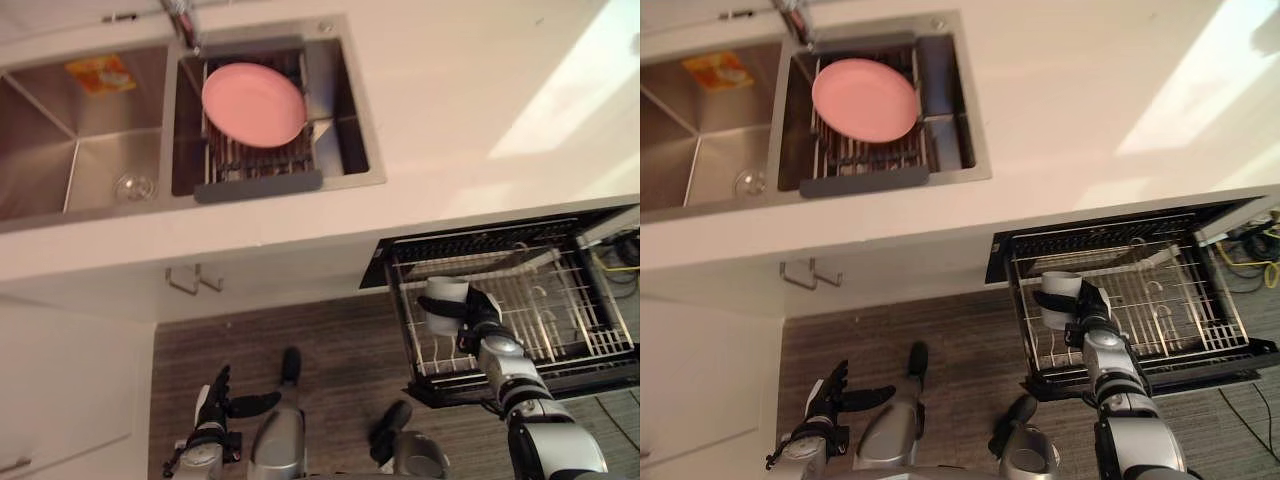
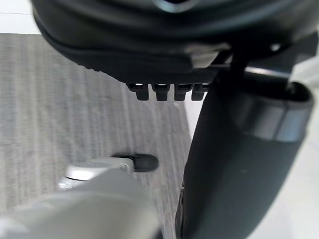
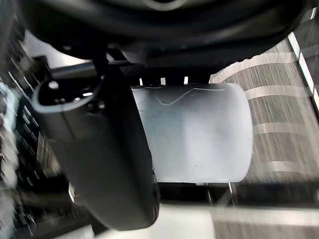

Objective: Walk over to the sink, pick up the cup, carry it to the dishwasher, place the cup inside the dishwasher, then close the dishwasher door

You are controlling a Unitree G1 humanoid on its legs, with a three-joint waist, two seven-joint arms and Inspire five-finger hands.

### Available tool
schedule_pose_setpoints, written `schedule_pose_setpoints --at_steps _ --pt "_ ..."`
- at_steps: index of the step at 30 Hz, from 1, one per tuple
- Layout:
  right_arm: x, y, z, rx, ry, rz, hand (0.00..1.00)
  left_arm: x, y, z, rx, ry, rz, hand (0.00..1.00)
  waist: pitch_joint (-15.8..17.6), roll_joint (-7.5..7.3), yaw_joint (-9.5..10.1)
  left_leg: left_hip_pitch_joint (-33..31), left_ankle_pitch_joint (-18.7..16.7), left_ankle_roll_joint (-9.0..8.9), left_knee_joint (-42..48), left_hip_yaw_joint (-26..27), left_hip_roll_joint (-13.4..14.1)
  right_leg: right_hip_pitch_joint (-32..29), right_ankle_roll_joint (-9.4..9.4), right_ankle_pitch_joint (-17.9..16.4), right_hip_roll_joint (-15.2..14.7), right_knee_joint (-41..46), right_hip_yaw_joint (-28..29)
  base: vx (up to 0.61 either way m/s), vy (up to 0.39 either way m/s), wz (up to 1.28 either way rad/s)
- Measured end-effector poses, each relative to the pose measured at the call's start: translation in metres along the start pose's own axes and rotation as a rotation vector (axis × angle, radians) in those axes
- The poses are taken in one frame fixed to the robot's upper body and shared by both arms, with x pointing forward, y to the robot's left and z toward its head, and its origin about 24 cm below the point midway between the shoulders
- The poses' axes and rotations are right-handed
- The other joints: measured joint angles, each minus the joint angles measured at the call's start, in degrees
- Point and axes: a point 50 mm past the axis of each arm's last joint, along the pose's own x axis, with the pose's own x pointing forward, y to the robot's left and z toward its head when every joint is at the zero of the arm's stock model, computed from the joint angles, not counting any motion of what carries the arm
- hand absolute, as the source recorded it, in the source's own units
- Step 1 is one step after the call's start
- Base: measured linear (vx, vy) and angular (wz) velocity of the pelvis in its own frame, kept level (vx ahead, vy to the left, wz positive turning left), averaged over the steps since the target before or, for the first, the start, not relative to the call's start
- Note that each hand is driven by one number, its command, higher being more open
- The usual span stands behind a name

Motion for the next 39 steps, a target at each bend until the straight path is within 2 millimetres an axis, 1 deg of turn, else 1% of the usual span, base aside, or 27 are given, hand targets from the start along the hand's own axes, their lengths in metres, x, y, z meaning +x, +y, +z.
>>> schedule_pose_setpoints --at_steps 2,3,5,6,8,10,12,14,15,17,18,19,20,21,23,24,26,28,29,30,32,33,34,35,36,38,39 --pt "0.003 -0.006 0.01 -0.005 -0.009 -0.007 1.0 0.0 0.003 0.006 0.004 -0.03 0.002 1.0 0.78 0.01 0.88 -0.43 0.19 0.01 0.0 -0.89 -0.27 -0.16 0.15 -0.7 -0.18 0.74 0.48 -0.03 0.006 0.27" --pt "0.004 -0.006 0.013 -0.01 -0.018 -0.004 1.0 0.001 0.003 0.007 0.005 -0.036 0.003 1.0 0.93 0.08 0.87 -0.52 0.24 0.0 0.0 -1.09 -0.31 -0.18 0.22 -0.85 -0.18 0.84 0.6 -0.06 0.001 0.12" --pt "0.006 -0.002 0.027 0.0 -0.063 0.009 1.0 0.001 0.004 0.01 0.005 -0.05 0.005 1.0 1.08 0.28 0.75 -0.56 0.26 -0.04 0.0 -1.08 -0.2 -0.4 0.11 -1.19 -0.16 1.07 0.77 -0.06 -0.004 0.0" --pt "0.006 -0.002 0.03 0.009 -0.075 0.011 1.0 0.002 0.004 0.011 0.003 -0.053 0.004 1.0 1.13 0.37 0.73 -0.56 0.25 -0.05 0.0 -1.01 -0.16 -0.54 0.09 -1.23 -0.16 1.15 0.92 -0.05 -0.006 -0.11" --pt "0.007 0.001 0.042 0.037 -0.117 0.014 1.0 0.004 0.0 0.016 -0.005 -0.067 -0.007 1.0 1.38 0.86 0.76 -0.6 0.23 -0.06 0.01 -0.12 0.05 -1.51 -0.1 -1.47 -0.36 1.83 2.11 -0.05 -0.002 -0.19" --pt "0.006 0.006 0.048 0.043 -0.147 0.006 1.0 0.005 -0.002 0.02 -0.012 -0.08 -0.012 1.0 1.53 1.18 0.52 -0.55 0.22 -0.06 0.04 0.52 0.08 -2.1 -0.1 -1.48 -0.57 2.14 2.84 -0.03 -0.001 -0.19" --pt "0.005 0.013 0.048 0.057 -0.158 0.01 1.0 0.006 -0.004 0.022 -0.004 -0.092 -0.014 1.0 1.55 1.25 0.29 -0.11 0.2 -0.07 0.25 1.36 0.09 -2.18 -0.08 -1.47 -0.72 2.21 3.5 -0.01 -0.006 -0.2" --pt "0.0 0.022 0.047 0.151 -0.182 0.011 1.0 0.005 -0.007 0.023 0.004 -0.096 -0.014 1.0 1.53 1.26 0.34 1.19 0.05 -0.09 0.26 3.28 0.09 -2.07 0.04 -1.42 -1.1 2.44 5.21 0.0 -0.015 -0.31" --pt "-0.001 0.024 0.046 0.164 -0.189 0.008 1.0 0.005 -0.007 0.023 0.004 -0.095 -0.013 1.0 1.51 1.26 0.28 1.59 -0.03 -0.1 0.26 3.61 0.09 -1.97 0.08 -1.39 -1.15 2.45 5.6 0.0 -0.02 -0.28" --pt "-0.007 0.026 0.039 0.192 -0.198 -0.006 1.0 0.005 -0.008 0.022 -0.001 -0.091 -0.008 1.0 1.45 1.22 -0.3 2.93 -0.27 -0.13 0.26 4.63 0.18 -1.17 0.17 -1.36 -1.23 2.41 6.35 0.0 -0.025 -0.27" --pt "-0.012 0.024 0.027 0.202 -0.184 -0.034 1.0 0.005 -0.009 0.019 -0.004 -0.079 -0.005 1.0 0.82 1.1 -0.53 4.25 -0.69 -0.1 0.25 5.78 0.3 -0.53 0.3 -1.28 -1.21 2.27 7.46 -0.01 -0.028 -0.32" --pt "-0.014 0.022 0.02 0.203 -0.172 -0.045 1.0 0.004 -0.01 0.016 -0.006 -0.07 -0.004 1.0 0.39 1.08 -0.71 4.83 -0.86 -0.07 0.25 6.24 0.35 -0.11 0.46 -1.19 -1.19 2.09 7.85 0.0 -0.041 -0.41" --pt "-0.02 0.015 0.0 0.19 -0.138 -0.077 1.0 0.002 -0.012 0.008 -0.005 -0.042 -0.004 1.0 -1.53 0.94 -1.23 5.88 -1.44 -0.06 0.23 7.25 0.45 0.4 0.57 -1.11 -1.12 1.69 8.73 0.01 -0.029 -0.31" --pt "-0.023 0.011 -0.01 0.184 -0.118 -0.093 1.0 0.001 -0.013 0.003 -0.003 -0.025 -0.004 1.0 -2.63 0.88 -1.41 6.29 -1.67 -0.12 0.17 7.76 0.53 0.59 0.63 -1.07 -1.07 1.48 9.1 0.02 -0.029 -0.36" --pt "-0.033 0.002 -0.035 0.11 -0.073 -0.132 1.0 -0.007 -0.013 -0.014 0.02 0.018 -0.001 1.0 -4.92 0.17 -2.71 8.56 -2.7 -0.35 -0.01 9.72 1.04 1.96 0.71 -0.93 -0.54 0.47 10.73 0.03 -0.041 -0.4" --pt "-0.036 -0.002 -0.04 0.081 -0.066 -0.146 1.0 -0.009 -0.013 -0.018 0.029 0.03 0.0 1.0 -5.57 -0.03 -2.97 9.09 -3.01 -0.53 -0.02 10.11 1.29 2.2 0.67 -0.89 -0.27 0.19 11.25 0.02 -0.063 -0.47" --pt "-0.048 -0.018 -0.052 -0.043 -0.06 -0.221 1.0 -0.013 -0.013 -0.032 0.079 0.081 -0.005 1.0 -7.79 -0.55 -4.44 10.27 -3.76 -0.89 -0.02 11.96 2.41 2.53 0.3 -0.55 0.88 -0.96 12.78 0.01 -0.06 -0.4" --pt "-0.06 -0.029 -0.054 -0.028 -0.077 -0.286 1.0 -0.014 -0.013 -0.039 0.1 0.121 -0.006 1.0 -8.67 -0.86 -5.69 11.1 -4.06 -1.29 -0.02 13.02 3.19 2.92 -0.03 -0.12 1.74 -1.81 13.8 0.01 -0.056 -0.32" --pt "-0.069 -0.036 -0.052 0.022 -0.103 -0.334 1.0 -0.015 -0.012 -0.043 0.1 0.156 -0.01 1.0 -9.12 -0.96 -6.7 11.59 -4.22 -1.5 -0.01 13.56 3.65 3.25 -0.23 0.06 2.23 -2.35 14.24 0.0 -0.056 -0.3" --pt "-0.075 -0.039 -0.051 0.047 -0.121 -0.359 1.0 -0.015 -0.011 -0.046 0.098 0.181 -0.012 1.0 -9.66 -0.96 -7.21 11.73 -4.28 -1.58 -0.01 13.97 3.89 3.22 -0.33 0.18 2.47 -2.57 14.58 0.01 -0.05 -0.32" --pt "-0.094 -0.048 -0.042 0.183 -0.204 -0.42 1.0 -0.019 -0.008 -0.06 0.072 0.283 -0.025 1.0 -11.13 -0.9 -9.09 12.73 -4.61 -1.98 0.0 15.84 4.65 3.3 -0.64 0.49 3.23 -3.2 16.23 0.02 -0.038 -0.37" --pt "-0.099 -0.051 -0.04 0.23 -0.23 -0.429 1.0 -0.02 -0.007 -0.064 0.066 0.314 -0.034 1.0 -11.47 -0.87 -9.57 12.92 -4.65 -2.03 0.0 16.13 4.8 3.31 -0.69 0.54 3.39 -3.28 16.53 0.02 -0.034 -0.3" --pt "-0.107 -0.056 -0.034 0.308 -0.288 -0.437 1.0 -0.022 -0.006 -0.072 0.057 0.374 -0.046 1.0 -12.09 -1.1 -10.7 13.0 -4.94 -2.2 -0.01 16.78 5.22 3.31 -0.8 0.61 3.62 -3.5 16.97 0.01 -0.026 -0.29" --pt "-0.115 -0.062 -0.023 0.353 -0.37 -0.444 1.0 -0.025 -0.004 -0.08 0.056 0.431 -0.058 1.0 -12.63 -0.89 -11.39 13.38 -5.35 -2.34 0.01 17.76 5.68 3.32 -1.03 0.76 3.97 -3.78 17.71 0.01 -0.02 -0.3" --pt "-0.12 -0.065 -0.016 0.361 -0.422 -0.44 1.0 -0.026 -0.004 -0.084 0.041 0.453 -0.058 1.0 -12.68 -0.88 -11.77 13.58 -5.39 -2.38 0.11 18.23 5.83 3.34 -1.11 0.86 4.12 -3.89 18.0 0.0 -0.015 -0.28" --pt "-0.146 -0.075 0.025 0.328 -0.677 -0.39 1.0 -0.027 -0.002 -0.09 -0.007 0.502 -0.054 1.0 -12.8 -0.79 -12.96 14.07 -5.35 -2.39 0.49 19.2 6.12 3.64 -1.26 1.09 4.34 -3.97 18.37 0.01 -0.009 -0.13" --pt "-0.153 -0.077 0.036 0.321 -0.749 -0.369 1.0 -0.027 -0.002 -0.09 -0.013 0.512 -0.057 1.0 -12.83 -0.81 -13.12 14.3 -5.35 -2.39 0.52 19.26 6.12 3.94 -1.25 1.1 4.33 -3.97 18.37 0.0 0.0 0.0"
